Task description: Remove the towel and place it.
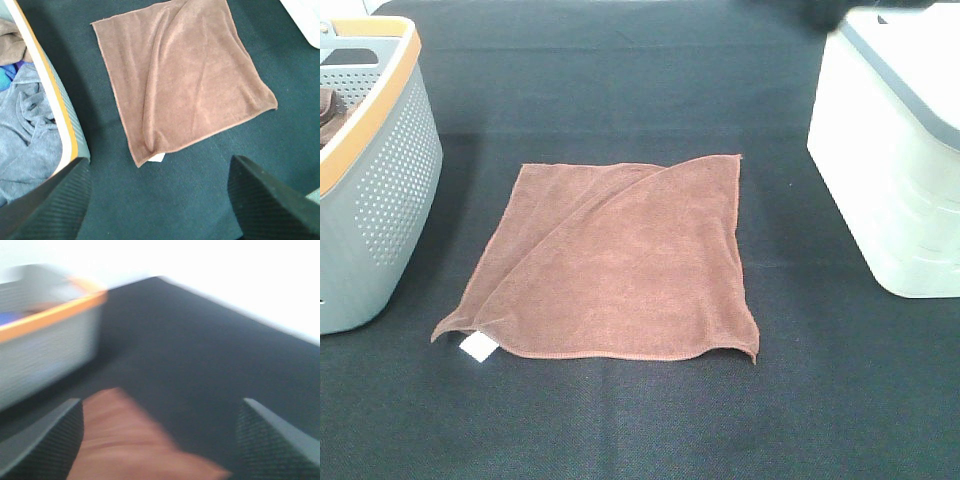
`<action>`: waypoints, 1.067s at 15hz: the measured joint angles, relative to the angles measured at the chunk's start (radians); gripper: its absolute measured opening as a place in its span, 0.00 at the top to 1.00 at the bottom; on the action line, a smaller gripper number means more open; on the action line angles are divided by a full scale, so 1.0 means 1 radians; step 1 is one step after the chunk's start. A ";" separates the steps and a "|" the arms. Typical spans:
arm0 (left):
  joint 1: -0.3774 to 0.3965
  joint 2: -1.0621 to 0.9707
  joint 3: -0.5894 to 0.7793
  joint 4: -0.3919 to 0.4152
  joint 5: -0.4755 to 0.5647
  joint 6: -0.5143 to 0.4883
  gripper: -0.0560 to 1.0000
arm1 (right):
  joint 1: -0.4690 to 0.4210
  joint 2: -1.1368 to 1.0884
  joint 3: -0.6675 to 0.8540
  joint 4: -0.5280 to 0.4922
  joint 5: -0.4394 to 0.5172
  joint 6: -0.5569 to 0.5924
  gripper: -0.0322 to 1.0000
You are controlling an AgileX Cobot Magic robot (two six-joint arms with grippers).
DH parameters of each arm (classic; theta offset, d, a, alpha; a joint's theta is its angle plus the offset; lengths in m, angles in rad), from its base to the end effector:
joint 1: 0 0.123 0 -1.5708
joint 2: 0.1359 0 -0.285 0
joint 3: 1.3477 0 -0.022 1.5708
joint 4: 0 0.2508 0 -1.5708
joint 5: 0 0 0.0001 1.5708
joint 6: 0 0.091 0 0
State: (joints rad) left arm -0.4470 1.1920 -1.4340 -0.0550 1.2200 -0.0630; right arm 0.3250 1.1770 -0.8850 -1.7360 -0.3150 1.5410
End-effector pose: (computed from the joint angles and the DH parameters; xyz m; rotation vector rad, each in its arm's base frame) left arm 0.1952 -0.0988 0.4308 0.4729 2.4368 -0.2916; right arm 0.2386 0.1097 0.3470 -0.6866 1.6986 0.3693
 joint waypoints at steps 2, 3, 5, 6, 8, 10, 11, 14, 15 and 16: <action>0.000 -0.031 0.033 0.000 0.000 0.000 0.26 | 0.000 -0.043 0.021 0.000 0.240 -0.008 0.21; 0.000 -0.064 0.070 0.000 0.000 0.000 0.26 | 0.000 -0.057 0.058 0.000 0.382 -0.020 0.21; 0.000 -0.120 0.118 0.000 0.000 0.000 0.26 | 0.000 -0.058 0.103 0.084 0.529 -0.103 0.21; 0.000 -0.150 0.137 0.005 0.000 -0.002 0.26 | 0.000 -0.058 0.117 0.192 0.585 -0.187 0.21; 0.000 -0.221 0.176 0.029 0.000 -0.021 0.26 | 0.000 -0.058 0.119 0.487 0.716 -0.455 0.21; 0.000 -0.319 0.243 0.070 0.000 -0.043 0.26 | 0.000 -0.064 0.121 0.994 0.858 -0.878 0.21; 0.000 -0.319 0.243 0.070 0.000 -0.043 0.26 | 0.000 -0.064 0.121 0.994 0.858 -0.878 0.21; 0.000 -0.457 0.399 0.104 -0.001 -0.047 0.26 | 0.000 -0.151 0.121 1.464 0.951 -1.344 0.21; 0.000 -0.499 0.463 0.122 -0.009 -0.047 0.26 | 0.000 -0.191 0.121 1.557 0.992 -1.445 0.21; 0.000 -0.545 0.535 0.137 -0.013 -0.047 0.26 | 0.000 -0.237 0.121 1.639 1.051 -1.515 0.21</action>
State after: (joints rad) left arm -0.4470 0.6470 -0.8990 0.0820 1.2070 -0.1100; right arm 0.3250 0.9400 -0.7640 -0.0970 0.7360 0.0260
